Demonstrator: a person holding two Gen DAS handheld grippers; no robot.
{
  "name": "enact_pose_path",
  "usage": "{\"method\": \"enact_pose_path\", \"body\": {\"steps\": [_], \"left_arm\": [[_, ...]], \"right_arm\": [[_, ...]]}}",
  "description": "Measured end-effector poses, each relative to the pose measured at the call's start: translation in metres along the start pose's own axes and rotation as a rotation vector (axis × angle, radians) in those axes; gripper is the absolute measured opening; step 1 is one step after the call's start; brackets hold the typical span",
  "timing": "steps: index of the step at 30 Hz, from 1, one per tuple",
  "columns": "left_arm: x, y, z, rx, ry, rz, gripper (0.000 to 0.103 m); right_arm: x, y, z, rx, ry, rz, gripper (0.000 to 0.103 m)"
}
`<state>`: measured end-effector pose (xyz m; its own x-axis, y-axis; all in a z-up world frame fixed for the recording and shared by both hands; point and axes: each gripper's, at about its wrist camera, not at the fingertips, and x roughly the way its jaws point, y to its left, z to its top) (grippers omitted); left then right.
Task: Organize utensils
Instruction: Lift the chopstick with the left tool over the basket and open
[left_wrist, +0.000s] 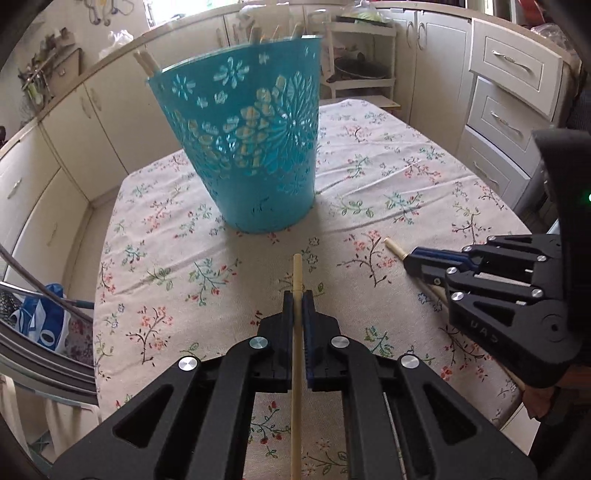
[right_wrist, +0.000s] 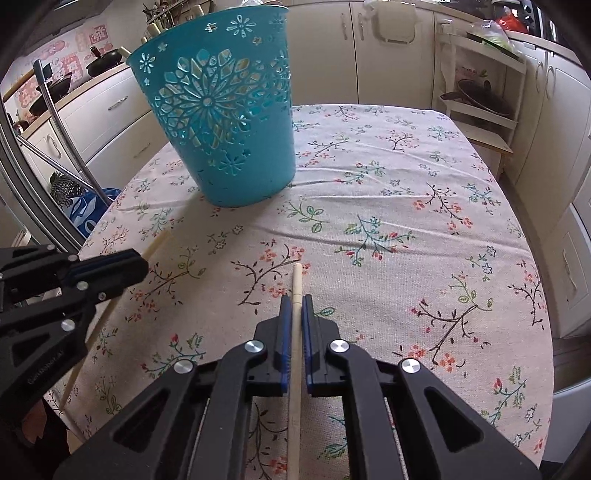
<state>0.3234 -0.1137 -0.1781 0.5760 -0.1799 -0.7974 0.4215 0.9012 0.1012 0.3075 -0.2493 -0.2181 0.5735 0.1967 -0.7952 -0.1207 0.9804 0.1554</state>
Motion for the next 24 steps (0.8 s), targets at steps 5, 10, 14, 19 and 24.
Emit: {"method": "enact_pose_path", "body": {"steps": [5,10,14,19,24], "left_arm": [[-0.015,-0.006,0.008,0.037,-0.048,0.004,0.005],[-0.038,0.004,0.025,-0.01,-0.097,-0.09,0.005],[-0.07,0.024,0.051,-0.077,-0.19,-0.168,0.005],[-0.118,0.057,0.1,-0.153,-0.369,-0.224,0.005],[-0.138,0.081,0.148,-0.218,-0.535,-0.233,0.005]], "right_arm": [[0.0,0.0,0.0,0.002,-0.001,0.002,0.007],[0.0,-0.001,0.0,0.003,-0.001,0.003,0.007],[0.0,0.0,0.0,0.003,-0.001,0.002,0.007],[0.001,0.0,0.001,0.001,-0.001,0.001,0.007],[0.001,0.0,0.001,0.003,-0.001,0.003,0.007]]}}
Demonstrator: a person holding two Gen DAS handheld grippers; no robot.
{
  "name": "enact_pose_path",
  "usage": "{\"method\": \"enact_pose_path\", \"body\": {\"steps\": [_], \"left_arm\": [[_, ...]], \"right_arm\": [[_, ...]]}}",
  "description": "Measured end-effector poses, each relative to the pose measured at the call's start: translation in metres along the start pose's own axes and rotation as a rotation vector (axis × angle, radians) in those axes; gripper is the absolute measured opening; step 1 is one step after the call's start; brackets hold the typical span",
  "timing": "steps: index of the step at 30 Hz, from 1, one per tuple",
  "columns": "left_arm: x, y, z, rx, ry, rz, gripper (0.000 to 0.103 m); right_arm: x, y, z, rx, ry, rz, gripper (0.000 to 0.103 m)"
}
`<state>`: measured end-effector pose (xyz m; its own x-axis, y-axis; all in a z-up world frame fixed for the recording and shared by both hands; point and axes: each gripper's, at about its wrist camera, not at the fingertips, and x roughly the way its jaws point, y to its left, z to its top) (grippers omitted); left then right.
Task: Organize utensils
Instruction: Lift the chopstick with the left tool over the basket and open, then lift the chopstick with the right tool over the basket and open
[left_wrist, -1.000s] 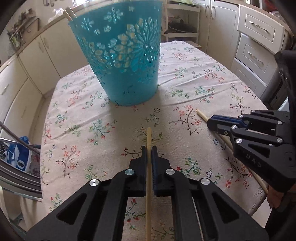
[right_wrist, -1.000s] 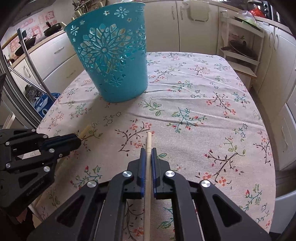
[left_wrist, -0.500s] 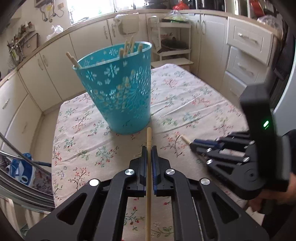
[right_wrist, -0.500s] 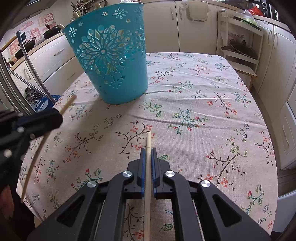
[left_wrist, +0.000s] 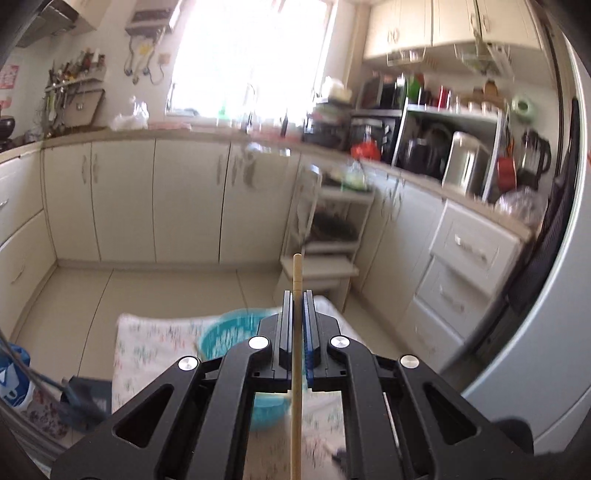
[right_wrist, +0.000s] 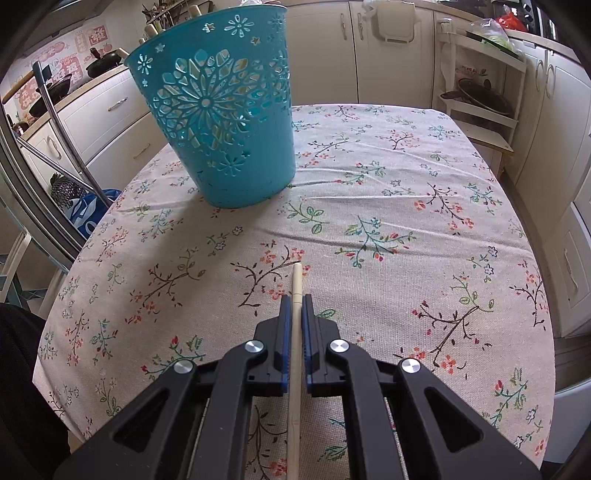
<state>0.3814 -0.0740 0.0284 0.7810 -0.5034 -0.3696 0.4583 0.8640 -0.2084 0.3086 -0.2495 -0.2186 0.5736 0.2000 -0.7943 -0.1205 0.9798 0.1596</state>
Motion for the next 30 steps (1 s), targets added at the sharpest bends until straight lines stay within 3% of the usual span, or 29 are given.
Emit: {"method": "enact_pose_path", "body": {"steps": [5,10,16,27,29,30], "left_arm": [[0.025,0.007,0.035,-0.057,-0.138,0.021,0.005],[0.065,0.011,0.047,-0.052,-0.215,0.117,0.005],[0.103,0.03,0.024,-0.111,-0.154,0.199,0.005],[0.105,0.039,-0.022,-0.088,-0.017,0.224,0.006],[0.099,0.037,-0.028,-0.077,0.006,0.218,0.013],[0.094,0.036,-0.03,-0.068,0.015,0.216,0.024]], "right_arm": [[0.0,-0.001,0.0,0.005,0.0,0.007,0.007],[0.0,-0.003,0.001,0.01,0.001,0.014,0.007],[0.001,-0.002,0.001,0.005,0.002,0.01,0.007],[0.001,0.006,0.0,-0.059,0.005,-0.03,0.007],[0.001,0.009,-0.001,-0.08,0.002,-0.044,0.007],[0.001,0.009,-0.001,-0.086,0.001,-0.047,0.007]]}}
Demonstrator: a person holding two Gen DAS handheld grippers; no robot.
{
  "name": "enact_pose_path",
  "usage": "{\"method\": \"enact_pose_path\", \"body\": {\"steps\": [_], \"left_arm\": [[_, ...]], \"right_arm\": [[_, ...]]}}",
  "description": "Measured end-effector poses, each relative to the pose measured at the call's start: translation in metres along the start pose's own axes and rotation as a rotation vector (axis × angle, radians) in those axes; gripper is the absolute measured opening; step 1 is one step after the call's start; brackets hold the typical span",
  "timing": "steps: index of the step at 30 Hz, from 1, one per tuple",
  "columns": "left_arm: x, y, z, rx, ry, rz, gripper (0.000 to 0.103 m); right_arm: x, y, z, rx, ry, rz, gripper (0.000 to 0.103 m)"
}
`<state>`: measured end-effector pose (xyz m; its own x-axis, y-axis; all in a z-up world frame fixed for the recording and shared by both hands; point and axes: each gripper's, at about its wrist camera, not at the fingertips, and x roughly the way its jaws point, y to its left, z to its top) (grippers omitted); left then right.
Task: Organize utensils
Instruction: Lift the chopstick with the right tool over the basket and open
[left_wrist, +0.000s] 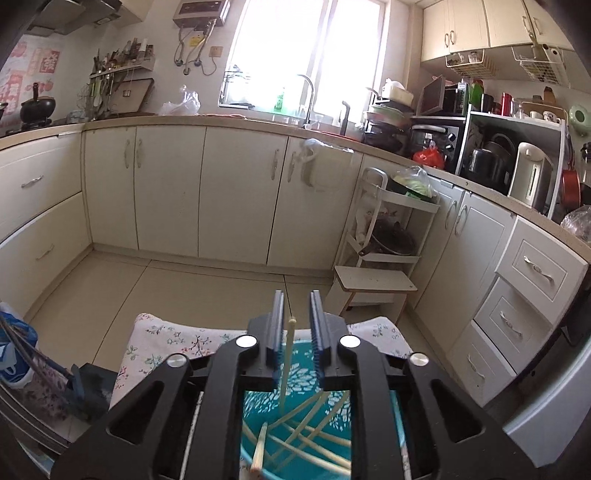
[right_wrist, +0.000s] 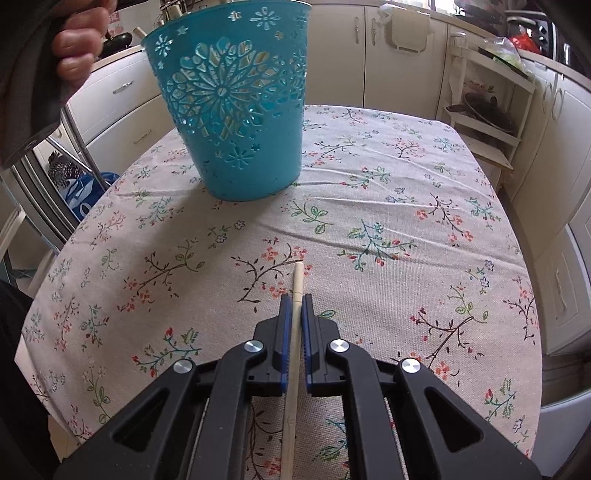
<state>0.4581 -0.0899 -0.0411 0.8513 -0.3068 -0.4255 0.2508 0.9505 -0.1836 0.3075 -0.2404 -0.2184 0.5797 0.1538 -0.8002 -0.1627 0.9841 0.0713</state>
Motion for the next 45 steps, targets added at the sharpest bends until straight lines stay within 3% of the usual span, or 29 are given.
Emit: {"method": "enact_pose_path", "body": {"steps": [1,3,5,8,11,14,21,27,32,40,45], "left_arm": [[-0.008,0.001,-0.004,0.01,0.009,0.003,0.042],[-0.026,0.005,-0.012,0.011,0.015,0.02,0.062],[-0.051,0.013,-0.023,0.003,0.009,0.028,0.076],[-0.079,0.027,-0.04,-0.005,-0.024,0.069,0.086],[-0.093,0.047,-0.055,-0.04,-0.034,0.103,0.087],[-0.089,0.07,-0.064,-0.135,0.006,0.097,0.087],[-0.084,0.107,-0.071,-0.256,0.037,0.123,0.088],[-0.082,0.111,-0.069,-0.275,0.048,0.122,0.088],[-0.082,0.111,-0.069,-0.284,0.053,0.117,0.088],[-0.081,0.107,-0.069,-0.276,0.067,0.11,0.088],[-0.078,0.102,-0.072,-0.243,0.094,0.133,0.088]], "right_arm": [[0.0,0.0,0.0,-0.003,-0.002,-0.001,0.007],[-0.001,-0.002,-0.001,0.005,-0.004,0.006,0.006],[-0.002,-0.006,-0.001,0.028,-0.006,0.015,0.006],[-0.008,-0.026,-0.004,0.145,-0.014,0.103,0.006],[-0.025,-0.037,-0.001,0.22,-0.071,0.186,0.006],[-0.05,-0.04,0.006,0.257,-0.159,0.254,0.006],[-0.092,-0.04,0.026,0.344,-0.286,0.35,0.006],[-0.129,-0.034,0.061,0.302,-0.391,0.363,0.006],[-0.152,-0.032,0.085,0.282,-0.424,0.384,0.006],[-0.216,-0.025,0.15,0.215,-0.524,0.425,0.006],[-0.229,-0.015,0.192,0.158,-0.599,0.363,0.006]]}}
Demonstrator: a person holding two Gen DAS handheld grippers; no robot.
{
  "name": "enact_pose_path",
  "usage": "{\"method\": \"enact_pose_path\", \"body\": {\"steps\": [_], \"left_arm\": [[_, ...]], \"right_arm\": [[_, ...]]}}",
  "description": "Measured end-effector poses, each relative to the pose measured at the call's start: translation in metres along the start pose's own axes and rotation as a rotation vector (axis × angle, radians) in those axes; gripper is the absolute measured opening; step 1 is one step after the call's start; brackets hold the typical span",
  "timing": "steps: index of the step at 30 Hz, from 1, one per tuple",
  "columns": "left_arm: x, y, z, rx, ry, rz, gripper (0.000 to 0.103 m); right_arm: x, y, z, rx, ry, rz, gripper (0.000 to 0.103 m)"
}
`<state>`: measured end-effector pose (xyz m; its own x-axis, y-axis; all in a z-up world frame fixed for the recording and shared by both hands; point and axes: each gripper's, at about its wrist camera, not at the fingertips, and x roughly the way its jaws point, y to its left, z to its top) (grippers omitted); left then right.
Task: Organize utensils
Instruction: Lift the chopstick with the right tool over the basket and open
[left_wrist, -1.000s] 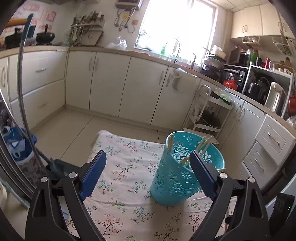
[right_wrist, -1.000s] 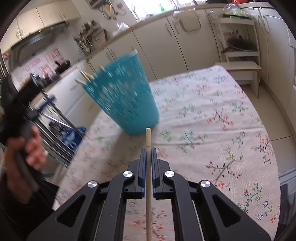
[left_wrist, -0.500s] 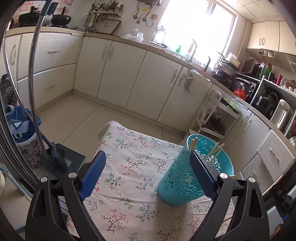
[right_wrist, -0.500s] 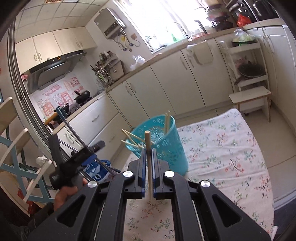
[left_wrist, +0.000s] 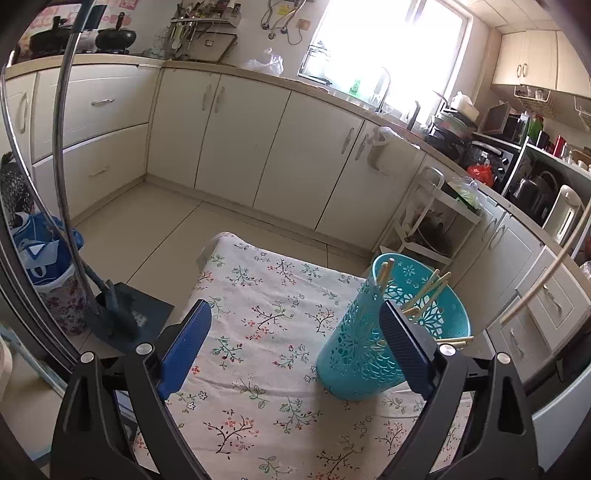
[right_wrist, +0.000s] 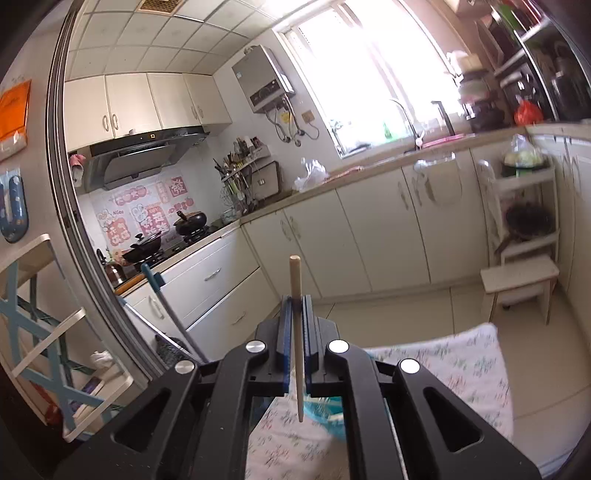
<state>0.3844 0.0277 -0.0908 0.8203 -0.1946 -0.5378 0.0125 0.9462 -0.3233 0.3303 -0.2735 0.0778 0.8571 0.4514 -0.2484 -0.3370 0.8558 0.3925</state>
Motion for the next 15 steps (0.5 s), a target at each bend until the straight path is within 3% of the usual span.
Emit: {"method": "enact_pose_path", "body": {"steps": [6,13,15], "left_arm": [[0.003,-0.014,-0.007,0.091,0.022,0.06,0.092],[0.008,-0.029,-0.014,0.191,0.06,0.097,0.095],[0.009,-0.033,-0.017,0.219,0.071,0.105,0.095]], "right_arm": [[0.066,-0.006,-0.012,-0.084,0.029,-0.145,0.006],[0.136,-0.029,-0.071,-0.106,0.233,-0.233,0.007],[0.14,-0.032,-0.083,-0.1,0.255,-0.242,0.018]]}}
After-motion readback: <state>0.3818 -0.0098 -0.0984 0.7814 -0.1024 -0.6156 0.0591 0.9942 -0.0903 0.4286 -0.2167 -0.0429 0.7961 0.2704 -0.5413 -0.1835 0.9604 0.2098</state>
